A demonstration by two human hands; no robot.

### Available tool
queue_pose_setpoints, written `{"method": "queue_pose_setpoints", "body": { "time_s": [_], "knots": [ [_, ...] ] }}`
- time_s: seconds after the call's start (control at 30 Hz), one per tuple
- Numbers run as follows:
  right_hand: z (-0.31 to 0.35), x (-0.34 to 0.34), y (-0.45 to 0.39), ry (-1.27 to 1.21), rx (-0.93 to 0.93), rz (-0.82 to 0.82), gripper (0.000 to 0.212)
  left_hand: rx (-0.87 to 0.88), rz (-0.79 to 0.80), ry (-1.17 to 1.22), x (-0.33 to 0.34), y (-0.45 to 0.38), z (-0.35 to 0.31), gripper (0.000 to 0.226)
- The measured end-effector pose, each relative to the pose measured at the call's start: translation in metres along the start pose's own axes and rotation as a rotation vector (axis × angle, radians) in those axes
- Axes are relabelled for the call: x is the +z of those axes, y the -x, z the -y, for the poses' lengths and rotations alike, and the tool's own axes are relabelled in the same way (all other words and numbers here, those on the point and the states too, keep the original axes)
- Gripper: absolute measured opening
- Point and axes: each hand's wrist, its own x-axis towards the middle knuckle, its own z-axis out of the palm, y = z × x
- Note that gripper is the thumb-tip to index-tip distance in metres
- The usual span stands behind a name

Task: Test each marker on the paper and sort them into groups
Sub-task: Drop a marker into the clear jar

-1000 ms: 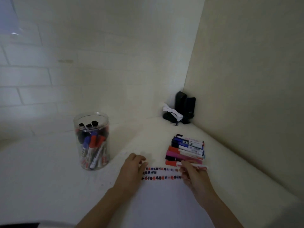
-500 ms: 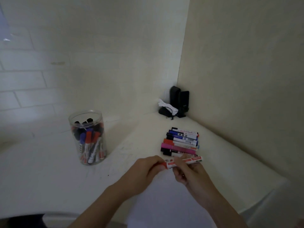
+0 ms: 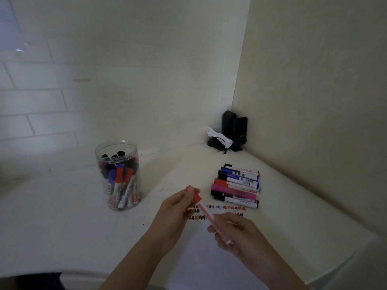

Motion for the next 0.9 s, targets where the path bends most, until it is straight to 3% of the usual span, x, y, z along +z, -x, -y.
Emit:
{"method": "queue_pose_setpoints", "body": {
  "time_s": [0.13,0.27,0.37,0.47,0.53,0.57,0.63,0.7,0.8,0.9],
  "knots": [
    [-0.004,0.018,-0.002,0.307,-0.095,-0.083,0.031,0.058,0.053,-0.004,0.014,0.005,0.003,0.032],
    [-0.004,0.023,-0.002,0.691,-0.358,-0.257,0.025,0.029,-0.075,0.18,0.021,0.003,0.005,0.027],
    [-0.003,0.022,-0.002,0.803,-0.431,-0.302,0.022,-0.009,-0.118,0.201,0.031,-0.001,0.008,0.027],
    [-0.01,0.003,0.006,0.853,-0.455,-0.396,0.015,0.035,-0.34,0.139,0.001,-0.02,-0.004,0.023],
    [-0.017,-0.017,0.009,0.832,-0.388,-0.447,0.015,0.085,-0.35,0.297,-0.02,-0.027,-0.013,0.021],
    [-0.02,-0.025,0.006,0.831,-0.341,-0.44,0.019,0.097,-0.269,0.216,-0.02,-0.027,-0.013,0.023],
    [-0.027,-0.032,-0.006,0.822,-0.29,-0.402,0.019,0.099,-0.117,-0.237,-0.008,-0.027,0.008,0.022],
    [-0.031,-0.031,-0.018,0.796,-0.355,-0.374,0.031,0.16,-0.046,-0.573,0.007,-0.029,0.033,0.014],
    [-0.026,-0.032,-0.025,0.623,-0.427,-0.37,0.032,0.275,0.003,-0.787,0.01,-0.038,0.049,0.009],
    [-0.013,-0.042,-0.023,0.154,-0.362,-0.301,0.039,0.327,0.082,-0.909,0.011,-0.042,0.053,0.01]
  ]
}}
